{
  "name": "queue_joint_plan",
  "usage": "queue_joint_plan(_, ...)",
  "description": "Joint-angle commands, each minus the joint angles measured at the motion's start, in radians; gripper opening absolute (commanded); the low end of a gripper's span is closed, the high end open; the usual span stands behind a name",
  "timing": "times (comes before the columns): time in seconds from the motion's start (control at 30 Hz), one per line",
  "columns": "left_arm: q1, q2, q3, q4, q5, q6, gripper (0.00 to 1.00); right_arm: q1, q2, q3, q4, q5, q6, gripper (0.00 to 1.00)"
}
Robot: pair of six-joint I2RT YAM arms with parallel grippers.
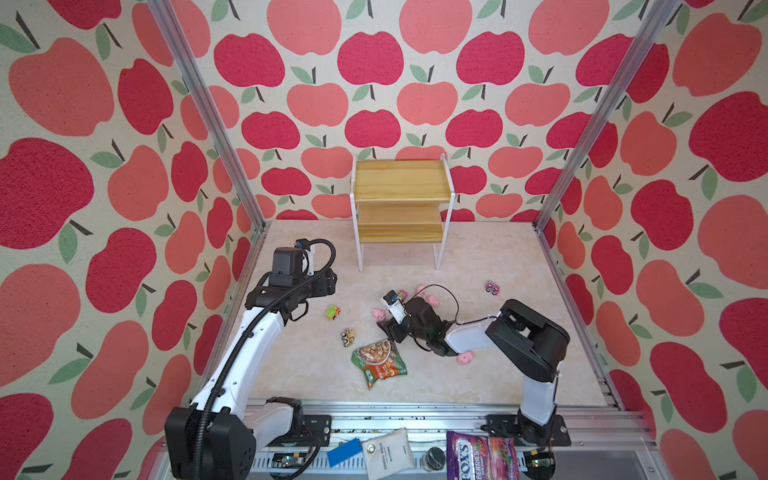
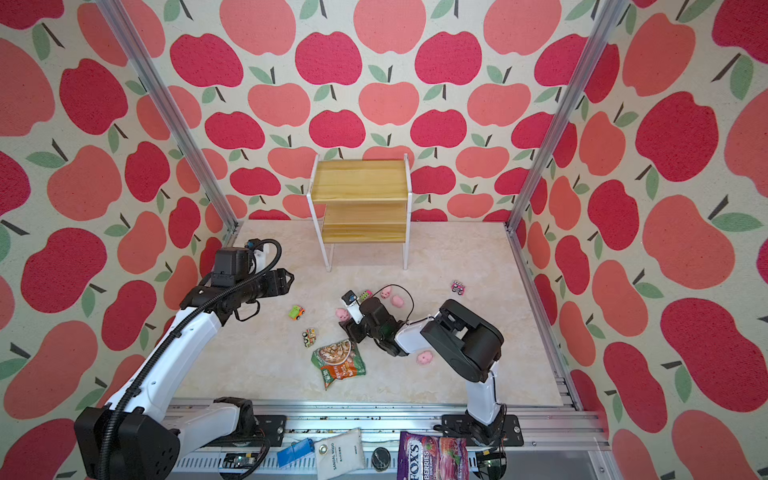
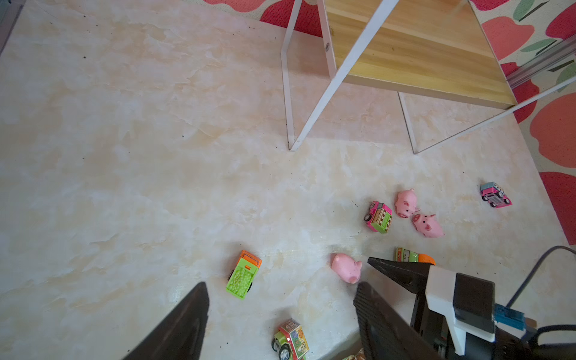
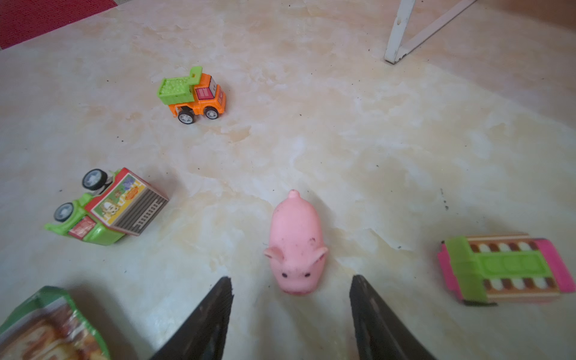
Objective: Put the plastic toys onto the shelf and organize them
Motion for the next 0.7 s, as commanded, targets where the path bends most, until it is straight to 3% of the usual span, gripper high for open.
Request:
queue_joint_plan(0.0, 0.0, -0.006, -0.005, 0.016, -0.019, 0.021, 0.77, -0.001, 0.03, 0.039, 0.022, -0.021, -0.026, 0.6)
queue_joint_plan(0.3, 0.003, 0.003, -0.005, 0.014, -0.022, 0.022, 0.77, -0.003, 0.084, 0.12, -0.043, -0.038, -0.037, 0.38)
queue_joint_plan(0.4, 0.004, 0.002, -0.005, 0.015, -0.022, 0.021, 0.77, -0.002, 0.085, 0.13, -0.05, -0.038, -0.04, 0.27)
queue_joint_plan(0.67, 0.009, -0.003, -0.003, 0.016, -0.017, 0.017, 0.76, 0.0, 0.008, 0.137, -0.084, -0.042, -0.036, 0.18)
